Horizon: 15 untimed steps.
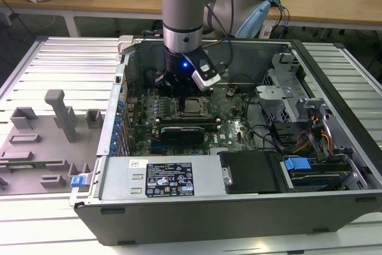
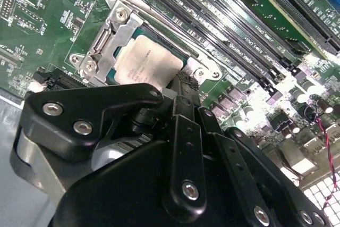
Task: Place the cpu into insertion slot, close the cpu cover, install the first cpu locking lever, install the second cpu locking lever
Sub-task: 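Close the cpu cover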
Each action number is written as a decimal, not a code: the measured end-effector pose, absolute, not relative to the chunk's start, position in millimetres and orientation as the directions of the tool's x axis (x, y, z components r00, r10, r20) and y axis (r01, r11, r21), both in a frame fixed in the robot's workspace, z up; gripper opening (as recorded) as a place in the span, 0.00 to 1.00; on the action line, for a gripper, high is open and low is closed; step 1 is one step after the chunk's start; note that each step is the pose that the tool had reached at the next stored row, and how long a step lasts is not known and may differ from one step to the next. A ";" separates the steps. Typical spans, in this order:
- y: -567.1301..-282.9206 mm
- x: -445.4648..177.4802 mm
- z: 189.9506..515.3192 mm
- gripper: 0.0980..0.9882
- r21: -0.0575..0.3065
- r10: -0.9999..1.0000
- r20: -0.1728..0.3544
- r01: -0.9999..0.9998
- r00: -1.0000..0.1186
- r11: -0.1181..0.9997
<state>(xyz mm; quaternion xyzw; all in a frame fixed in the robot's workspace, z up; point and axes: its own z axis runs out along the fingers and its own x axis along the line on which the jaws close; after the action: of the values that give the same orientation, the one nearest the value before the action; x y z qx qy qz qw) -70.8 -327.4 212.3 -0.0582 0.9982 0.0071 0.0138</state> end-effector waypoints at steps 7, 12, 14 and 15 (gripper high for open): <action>-327.4 -71.4 208.8 0.01 0.030 -0.163 -0.031 -0.164 -0.986 0.986; -327.2 -73.4 206.9 0.01 0.031 -0.164 -0.031 -0.165 -0.986 0.986; -327.3 -73.5 205.9 0.01 0.031 -0.164 -0.031 -0.164 -0.986 0.986; -327.3 -73.5 205.8 0.01 0.031 -0.164 -0.031 -0.164 -0.986 0.986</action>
<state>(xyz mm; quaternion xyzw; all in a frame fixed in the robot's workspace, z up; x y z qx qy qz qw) -73.5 -327.3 205.8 -0.0823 0.9964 0.0167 0.0142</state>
